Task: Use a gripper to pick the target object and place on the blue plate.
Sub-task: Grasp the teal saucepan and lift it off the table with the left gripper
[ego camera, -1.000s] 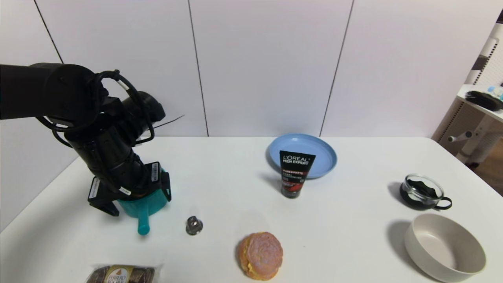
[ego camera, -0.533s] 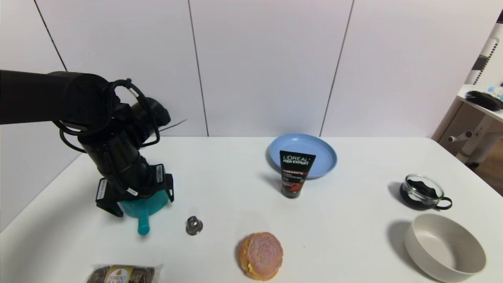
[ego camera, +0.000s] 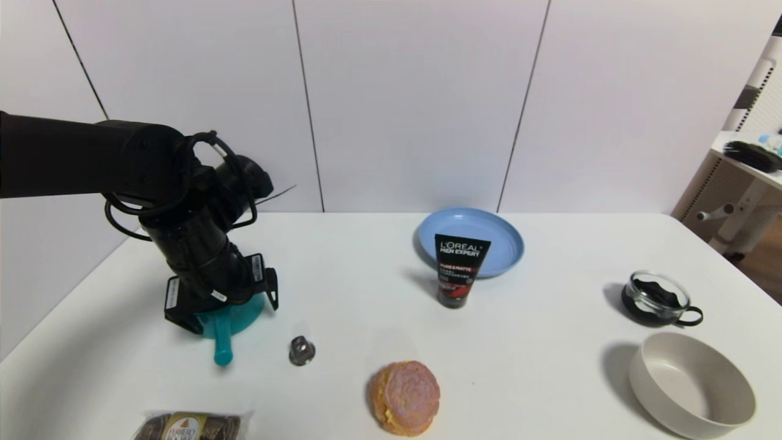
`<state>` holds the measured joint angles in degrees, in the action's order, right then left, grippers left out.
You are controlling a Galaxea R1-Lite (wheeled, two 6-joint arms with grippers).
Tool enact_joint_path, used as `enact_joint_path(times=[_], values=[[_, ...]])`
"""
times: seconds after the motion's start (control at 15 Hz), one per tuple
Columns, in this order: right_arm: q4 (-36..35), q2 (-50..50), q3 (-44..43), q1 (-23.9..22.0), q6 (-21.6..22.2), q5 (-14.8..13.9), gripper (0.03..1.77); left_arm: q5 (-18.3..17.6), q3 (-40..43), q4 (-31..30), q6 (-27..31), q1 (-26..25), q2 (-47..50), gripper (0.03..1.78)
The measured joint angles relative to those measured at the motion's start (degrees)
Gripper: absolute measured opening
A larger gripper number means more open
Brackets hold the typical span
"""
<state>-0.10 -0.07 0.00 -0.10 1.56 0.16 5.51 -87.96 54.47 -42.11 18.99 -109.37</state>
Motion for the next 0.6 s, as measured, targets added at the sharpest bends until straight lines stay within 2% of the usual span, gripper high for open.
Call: enact_joint_path(times=[0.27, 0.6], values=[[0.0, 0.0, 0.0, 0.0, 0.0, 0.0, 1.7, 0.0, 0.1, 0.2, -1.1, 0.0, 0.1, 1.69], [0.0, 0.0, 0.0, 0.0, 0.0, 0.0, 1.7, -0.1, 0.2, 0.3, -1.1, 0.0, 0.2, 0.96]])
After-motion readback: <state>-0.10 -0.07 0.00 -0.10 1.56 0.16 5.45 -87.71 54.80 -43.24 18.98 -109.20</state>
